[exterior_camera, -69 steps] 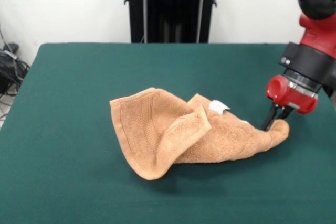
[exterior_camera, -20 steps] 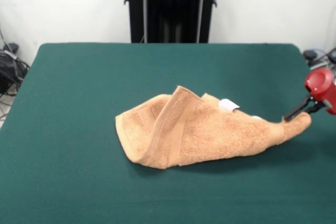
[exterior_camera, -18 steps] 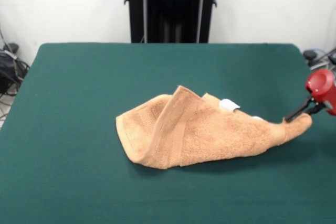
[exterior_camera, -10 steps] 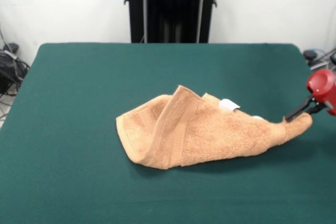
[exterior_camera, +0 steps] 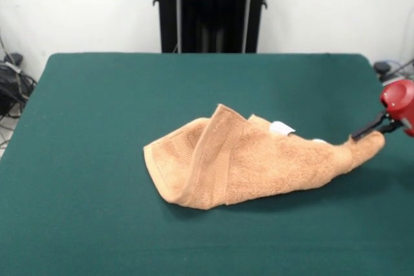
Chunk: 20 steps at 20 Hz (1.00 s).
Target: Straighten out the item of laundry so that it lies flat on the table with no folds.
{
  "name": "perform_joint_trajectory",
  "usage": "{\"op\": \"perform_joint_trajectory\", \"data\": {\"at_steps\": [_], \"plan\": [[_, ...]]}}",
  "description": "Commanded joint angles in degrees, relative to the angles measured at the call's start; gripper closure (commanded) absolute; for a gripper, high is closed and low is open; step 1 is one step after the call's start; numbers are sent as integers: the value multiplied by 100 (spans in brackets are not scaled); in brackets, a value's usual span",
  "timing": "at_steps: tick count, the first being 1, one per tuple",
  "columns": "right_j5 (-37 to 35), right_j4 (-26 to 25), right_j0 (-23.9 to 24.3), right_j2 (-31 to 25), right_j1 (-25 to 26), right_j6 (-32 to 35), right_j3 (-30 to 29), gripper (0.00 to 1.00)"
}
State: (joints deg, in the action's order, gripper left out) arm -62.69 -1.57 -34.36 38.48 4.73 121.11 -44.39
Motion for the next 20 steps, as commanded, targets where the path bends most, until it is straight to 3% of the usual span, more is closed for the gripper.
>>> {"op": "perform_joint_trajectory", "data": {"at_steps": [1,6,12,16,20], "plan": [[-1443,522,591,-773,55,155,722,100],[-2782,620,995,-364,871,-358,2701,100],[-3684,681,1286,316,1575,-663,4166,100],[-4007,955,1493,891,1930,-640,4768,100],[-4161,1286,1616,1372,2102,-807,4997,100]]}}
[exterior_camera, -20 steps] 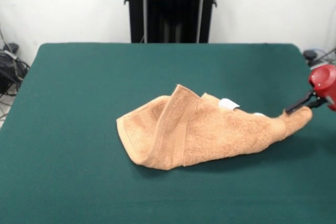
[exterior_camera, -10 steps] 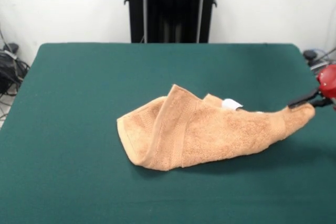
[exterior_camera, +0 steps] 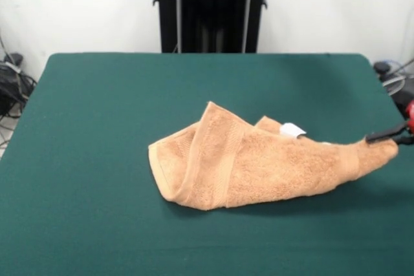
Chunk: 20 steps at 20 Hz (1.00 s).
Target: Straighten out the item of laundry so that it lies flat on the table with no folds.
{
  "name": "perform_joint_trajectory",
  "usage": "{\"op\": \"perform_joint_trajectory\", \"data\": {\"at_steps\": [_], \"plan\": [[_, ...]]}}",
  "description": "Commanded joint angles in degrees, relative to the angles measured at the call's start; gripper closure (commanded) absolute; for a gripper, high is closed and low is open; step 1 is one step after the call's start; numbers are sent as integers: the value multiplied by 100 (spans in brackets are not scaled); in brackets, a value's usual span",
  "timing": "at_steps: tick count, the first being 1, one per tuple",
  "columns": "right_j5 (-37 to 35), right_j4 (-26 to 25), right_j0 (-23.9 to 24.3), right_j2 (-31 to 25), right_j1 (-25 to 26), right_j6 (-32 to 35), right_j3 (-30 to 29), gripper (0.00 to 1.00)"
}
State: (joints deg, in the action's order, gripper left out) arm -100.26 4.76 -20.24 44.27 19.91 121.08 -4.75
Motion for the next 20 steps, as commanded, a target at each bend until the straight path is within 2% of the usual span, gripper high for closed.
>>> {"op": "perform_joint_trajectory", "data": {"at_steps": [1,5,8,13,20], "plan": [[-410,745,225,877,637,-835,1056,100],[-306,1316,384,1533,1031,-939,1222,100],[-172,1999,599,2459,1324,-1079,1342,100],[-130,3490,855,4626,1384,-1443,1244,100],[-198,5759,956,7833,1090,-2710,656,100]]}}
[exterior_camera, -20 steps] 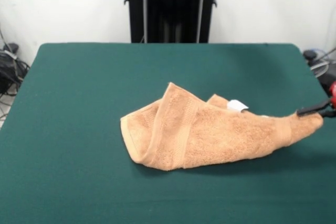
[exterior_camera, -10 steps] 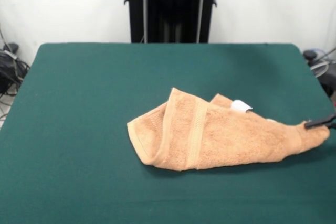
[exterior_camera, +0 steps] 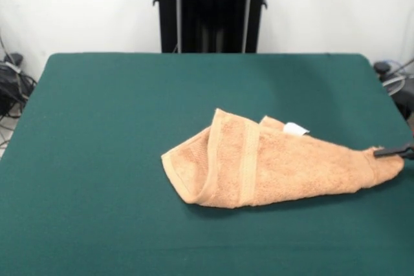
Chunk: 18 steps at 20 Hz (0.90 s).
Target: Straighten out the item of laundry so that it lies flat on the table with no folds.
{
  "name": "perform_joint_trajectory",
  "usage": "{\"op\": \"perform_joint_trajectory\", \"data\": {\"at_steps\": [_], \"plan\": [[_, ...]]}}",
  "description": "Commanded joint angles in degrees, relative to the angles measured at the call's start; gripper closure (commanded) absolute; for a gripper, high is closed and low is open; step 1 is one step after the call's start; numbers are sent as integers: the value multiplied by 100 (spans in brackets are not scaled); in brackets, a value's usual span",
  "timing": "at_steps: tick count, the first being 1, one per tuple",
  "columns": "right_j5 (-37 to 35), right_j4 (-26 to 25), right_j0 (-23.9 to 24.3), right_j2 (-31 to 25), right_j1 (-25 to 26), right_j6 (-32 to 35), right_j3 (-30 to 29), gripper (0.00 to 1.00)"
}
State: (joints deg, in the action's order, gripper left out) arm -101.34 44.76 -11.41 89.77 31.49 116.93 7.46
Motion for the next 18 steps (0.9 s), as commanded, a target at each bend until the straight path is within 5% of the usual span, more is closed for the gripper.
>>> {"op": "perform_joint_trajectory", "data": {"at_steps": [1,14,18], "plan": [[-117,2103,79,3714,-102,-2513,-675,100],[-402,4915,120,7342,-453,-5171,-1713,100],[-602,5459,204,7885,-617,-5945,-1873,100]]}}
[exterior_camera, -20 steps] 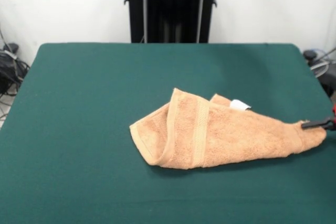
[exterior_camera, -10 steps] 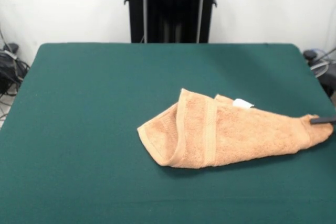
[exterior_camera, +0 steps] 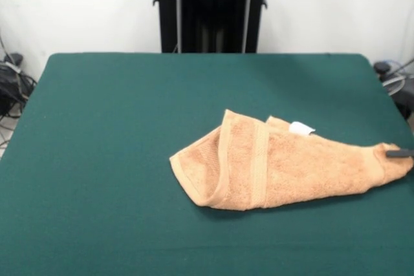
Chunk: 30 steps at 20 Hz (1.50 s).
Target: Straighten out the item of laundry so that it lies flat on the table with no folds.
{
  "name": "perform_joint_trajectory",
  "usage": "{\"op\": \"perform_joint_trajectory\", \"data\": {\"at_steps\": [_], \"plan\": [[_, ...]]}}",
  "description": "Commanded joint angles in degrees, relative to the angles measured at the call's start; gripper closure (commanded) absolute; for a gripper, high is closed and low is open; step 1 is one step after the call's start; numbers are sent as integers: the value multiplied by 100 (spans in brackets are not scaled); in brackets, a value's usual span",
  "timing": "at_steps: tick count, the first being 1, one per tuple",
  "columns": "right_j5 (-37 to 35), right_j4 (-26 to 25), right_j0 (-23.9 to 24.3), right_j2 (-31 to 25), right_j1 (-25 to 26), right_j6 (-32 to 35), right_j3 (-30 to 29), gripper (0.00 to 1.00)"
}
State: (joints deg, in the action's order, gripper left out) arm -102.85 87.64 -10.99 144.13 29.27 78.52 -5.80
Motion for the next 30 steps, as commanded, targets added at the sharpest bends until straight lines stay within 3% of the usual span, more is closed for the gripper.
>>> {"op": "perform_joint_trajectory", "data": {"at_steps": [1,4,13,22,30], "plan": [[-524,1268,170,2631,-439,-2316,-600,100],[-688,1463,201,3081,-479,-2809,-751,100],[-732,1250,214,3083,-533,-3419,-828,100],[-506,1183,267,3082,-626,-4543,-849,100],[-137,1331,307,3075,-621,-4661,-873,100]]}}
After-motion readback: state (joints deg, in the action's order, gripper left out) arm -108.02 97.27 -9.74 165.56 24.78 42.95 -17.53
